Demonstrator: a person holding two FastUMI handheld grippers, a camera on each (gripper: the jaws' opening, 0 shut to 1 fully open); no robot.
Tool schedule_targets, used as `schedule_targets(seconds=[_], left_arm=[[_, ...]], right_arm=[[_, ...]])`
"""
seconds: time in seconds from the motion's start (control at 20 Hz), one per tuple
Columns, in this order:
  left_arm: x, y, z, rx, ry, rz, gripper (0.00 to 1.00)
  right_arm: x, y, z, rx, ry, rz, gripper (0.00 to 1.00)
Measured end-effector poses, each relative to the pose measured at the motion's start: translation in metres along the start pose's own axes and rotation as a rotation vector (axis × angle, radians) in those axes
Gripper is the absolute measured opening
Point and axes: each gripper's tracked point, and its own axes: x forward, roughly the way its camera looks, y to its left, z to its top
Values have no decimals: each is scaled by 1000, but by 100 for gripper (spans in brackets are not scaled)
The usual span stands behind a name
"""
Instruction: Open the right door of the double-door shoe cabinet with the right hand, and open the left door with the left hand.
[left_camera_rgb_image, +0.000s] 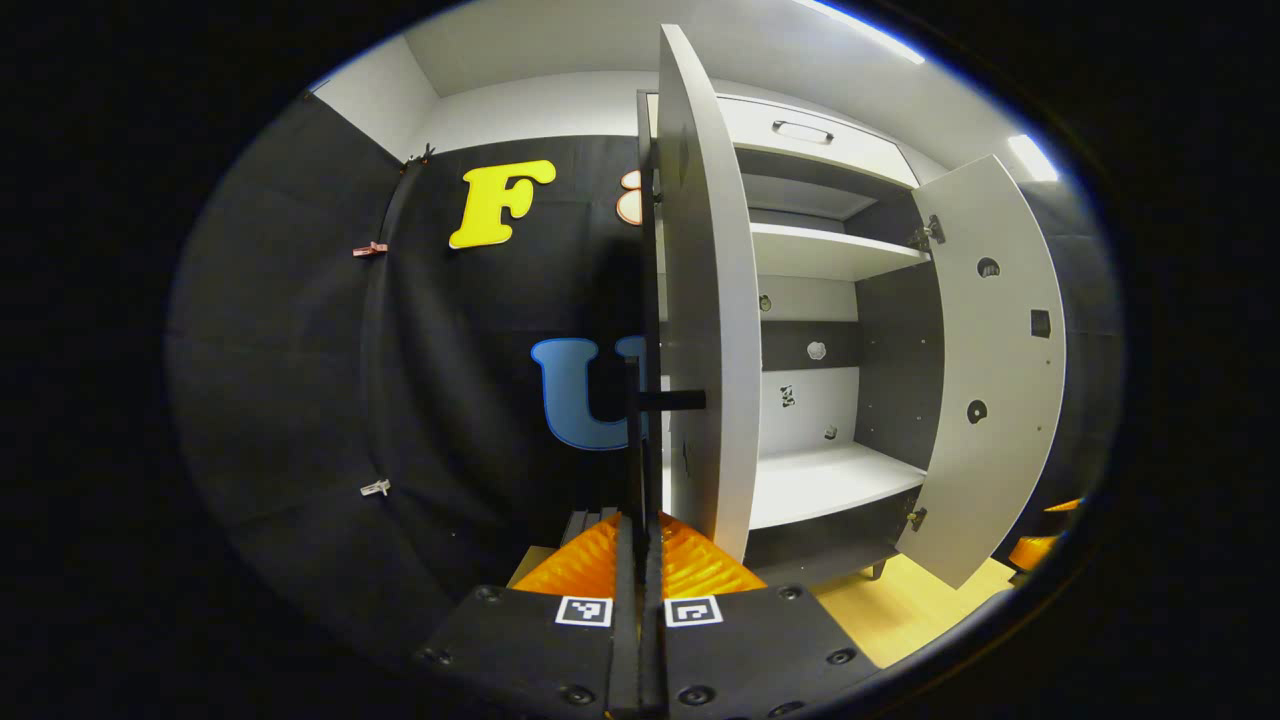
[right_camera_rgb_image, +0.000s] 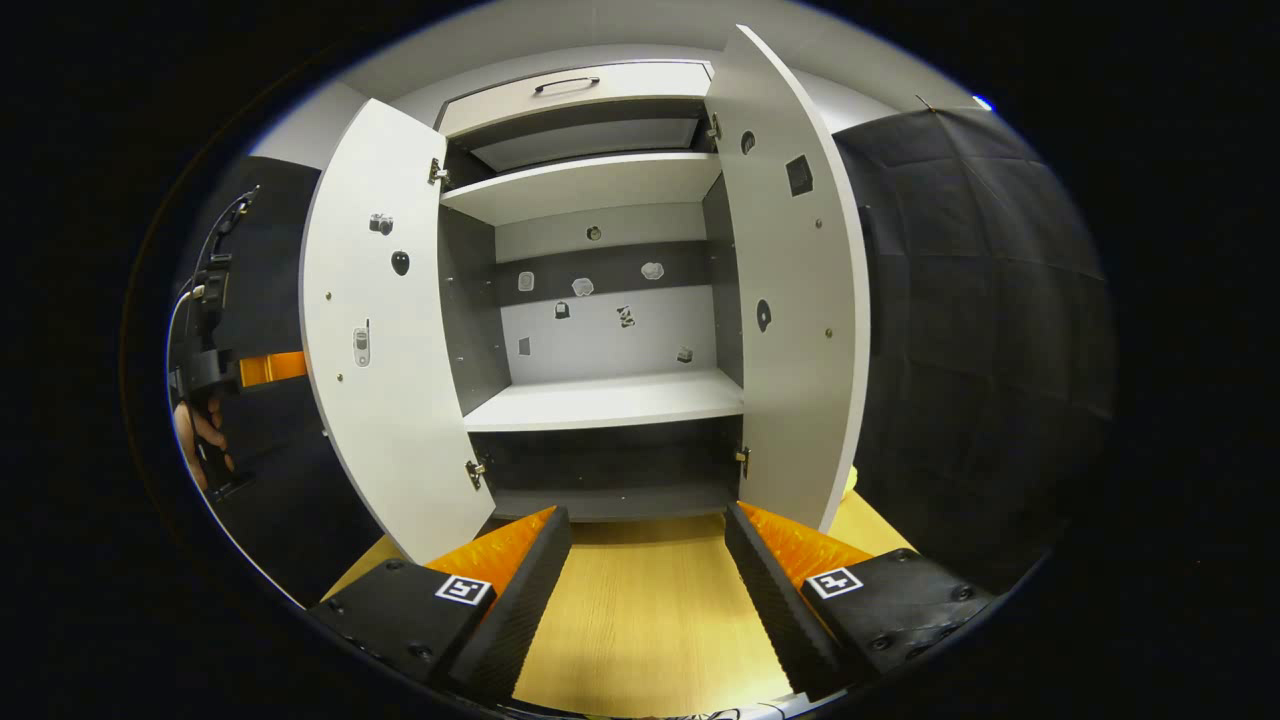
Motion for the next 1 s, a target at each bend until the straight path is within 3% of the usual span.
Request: schedule_targets(seconds=[0.2,0.3,0.4,0.55,1.0], left_arm=[[-29,-7,7,-43,-18,20,9],[-45,-16,9,-57,-23,41,22],[-62,-33,14,-56,-43,45,40],[-82,-56,19,-8,-62,66,93],[-141,-143,-5,26,-44,76,96]], right_arm=[[2,-7,18,-10,-30,11,98],[1,-11,28,-1,-45,24,98],[-8,-13,36,19,-56,49,98],[-23,-25,42,0,-54,68,98],[-59,-53,74,35,-116,159,98]])
